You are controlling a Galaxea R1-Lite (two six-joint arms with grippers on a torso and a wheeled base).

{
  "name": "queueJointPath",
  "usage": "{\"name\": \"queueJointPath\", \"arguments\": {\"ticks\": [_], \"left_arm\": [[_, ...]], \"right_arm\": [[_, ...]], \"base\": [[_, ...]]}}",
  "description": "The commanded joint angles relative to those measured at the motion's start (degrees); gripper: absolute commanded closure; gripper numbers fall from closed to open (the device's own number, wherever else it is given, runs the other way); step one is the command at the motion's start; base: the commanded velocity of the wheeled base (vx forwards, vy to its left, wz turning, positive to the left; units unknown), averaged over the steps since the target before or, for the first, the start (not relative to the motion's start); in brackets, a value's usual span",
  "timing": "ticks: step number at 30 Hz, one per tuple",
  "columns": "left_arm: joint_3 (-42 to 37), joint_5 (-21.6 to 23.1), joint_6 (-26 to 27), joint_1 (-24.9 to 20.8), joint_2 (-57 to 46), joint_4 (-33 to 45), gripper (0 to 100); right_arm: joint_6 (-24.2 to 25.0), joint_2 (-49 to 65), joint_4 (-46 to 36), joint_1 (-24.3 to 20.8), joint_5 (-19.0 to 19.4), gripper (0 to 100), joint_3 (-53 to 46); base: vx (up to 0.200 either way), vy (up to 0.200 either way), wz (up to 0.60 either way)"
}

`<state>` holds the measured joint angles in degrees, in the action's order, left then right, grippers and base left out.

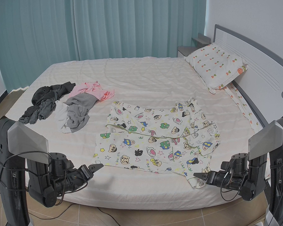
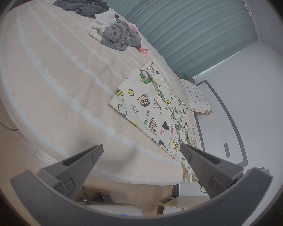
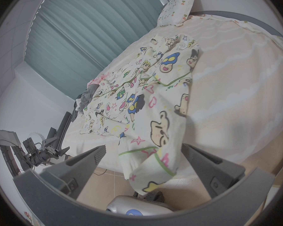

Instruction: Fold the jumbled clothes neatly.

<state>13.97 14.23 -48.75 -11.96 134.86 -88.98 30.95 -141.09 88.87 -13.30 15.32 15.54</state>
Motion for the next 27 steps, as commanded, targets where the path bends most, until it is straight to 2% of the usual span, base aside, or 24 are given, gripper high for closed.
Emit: {"name": "queueJointPath", "arguments": {"ticks": [1,11,14,18,19,20,21,22,27], "left_arm": [[0.0,0.0,0.0,0.0,0.0,-1.0,0],[0.0,0.0,0.0,0.0,0.0,-1.0,0],[0.0,0.0,0.0,0.0,0.0,-1.0,0],[0.0,0.0,0.0,0.0,0.0,-1.0,0],[0.0,0.0,0.0,0.0,0.0,-1.0,0],[0.0,0.0,0.0,0.0,0.0,-1.0,0],[-0.1,0.0,0.1,0.0,0.0,-1.0,0],[-0.1,0.1,0.1,0.0,0.0,-1.0,0],[-0.3,0.1,0.4,0.0,0.0,-1.0,0]], "right_arm": [[0.1,-0.8,0.0,-0.2,0.0,100,0.4],[0.2,-0.1,0.6,0.9,0.1,100,-3.1],[0.3,1.0,0.6,2.7,0.3,100,-4.1],[0.3,2.4,0.6,5.4,2.7,100,-4.9],[0.3,2.7,0.6,7.6,6.6,100,-4.9],[0.3,2.7,0.6,7.6,6.6,100,-4.9],[0.1,2.8,0.6,9.6,9.3,100,-5.0],[-0.1,2.6,0.6,10.2,10.1,100,-5.2],[-1.0,1.5,0.6,10.4,10.6,100,-5.5]], "base": [[0.000,0.000,0.00],[0.000,0.000,0.00],[0.000,0.000,0.00],[0.000,0.000,0.00],[0.000,0.000,0.00],[0.000,0.000,0.00],[0.000,0.000,0.00],[0.000,0.000,0.00],[0.000,0.000,0.00]]}}
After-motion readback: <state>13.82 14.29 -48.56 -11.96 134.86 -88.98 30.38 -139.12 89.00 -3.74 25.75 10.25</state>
